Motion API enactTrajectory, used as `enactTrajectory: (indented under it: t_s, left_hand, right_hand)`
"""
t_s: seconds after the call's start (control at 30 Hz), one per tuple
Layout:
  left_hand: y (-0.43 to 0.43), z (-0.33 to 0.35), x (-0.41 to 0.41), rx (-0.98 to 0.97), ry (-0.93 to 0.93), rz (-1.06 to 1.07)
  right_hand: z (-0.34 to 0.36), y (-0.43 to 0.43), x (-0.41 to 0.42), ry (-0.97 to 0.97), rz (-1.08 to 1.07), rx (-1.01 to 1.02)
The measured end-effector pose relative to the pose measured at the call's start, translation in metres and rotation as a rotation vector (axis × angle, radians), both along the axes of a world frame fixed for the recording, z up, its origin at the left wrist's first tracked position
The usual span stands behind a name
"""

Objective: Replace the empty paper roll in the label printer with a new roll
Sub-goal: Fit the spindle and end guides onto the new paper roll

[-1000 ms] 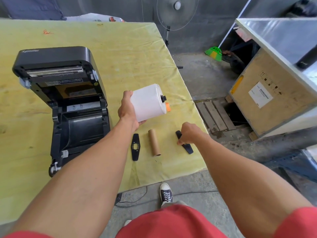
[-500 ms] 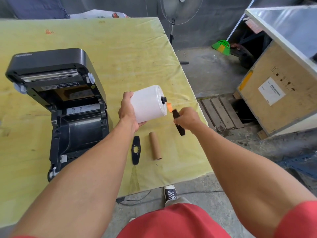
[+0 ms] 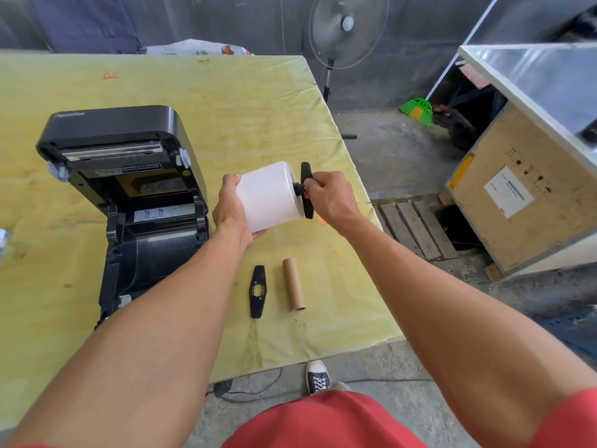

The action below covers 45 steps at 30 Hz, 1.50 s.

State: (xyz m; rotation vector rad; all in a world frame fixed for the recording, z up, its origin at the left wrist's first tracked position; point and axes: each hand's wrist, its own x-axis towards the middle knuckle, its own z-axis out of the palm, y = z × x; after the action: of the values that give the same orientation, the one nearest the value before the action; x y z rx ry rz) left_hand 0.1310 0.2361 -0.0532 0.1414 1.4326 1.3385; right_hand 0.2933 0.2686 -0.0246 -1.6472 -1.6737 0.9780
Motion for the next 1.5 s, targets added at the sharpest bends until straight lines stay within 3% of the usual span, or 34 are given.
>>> enactTrajectory:
  t_s: [0.37, 0.57, 0.67, 0.87, 1.0, 1.13, 1.37, 1.5]
  left_hand:
    - [-0.018, 0.007, -0.008, 0.014, 0.028, -0.034]
    - [-0.025, 0.013, -0.005, 0.035, 0.054, -0.113]
    - [-0.028, 0.017, -0.001, 0.035, 0.057, -0.127]
    - [-0.024, 0.025, 0.012, 0.018, 0.094, -0.026]
    - [-0.022, 0.029, 0.027, 0.019, 0.162, 0.026]
    - [-0.019, 0.031, 0.033, 0.036, 0.198, -0.043]
    - [-0.018, 0.025, 0.017, 0.027, 0.130, -0.182]
    - [-0.016, 0.016, 0.009, -0.076, 0.304, -0.131]
  right_hand:
    - [0.023, -0.027, -0.003, -0.051, 0.147, 0.033]
    - [0.020, -0.033, 0.008, 0.236, 0.073, -0.059]
    - [0.019, -0.036, 0.015, 0.288, 0.033, -0.121]
    - [0.020, -0.047, 0.006, 0.425, -0.095, -0.408]
    - [0.020, -0.052, -0.006, 0.651, -0.128, -0.529]
    - [0.010, -0.049, -0.007, 0.703, -0.242, -0.519]
    - [-0.002, -0.036, 0.008, 0.756, -0.199, -0.576]
    - [-0.005, -0.026, 0.015, 0.759, -0.153, -0.597]
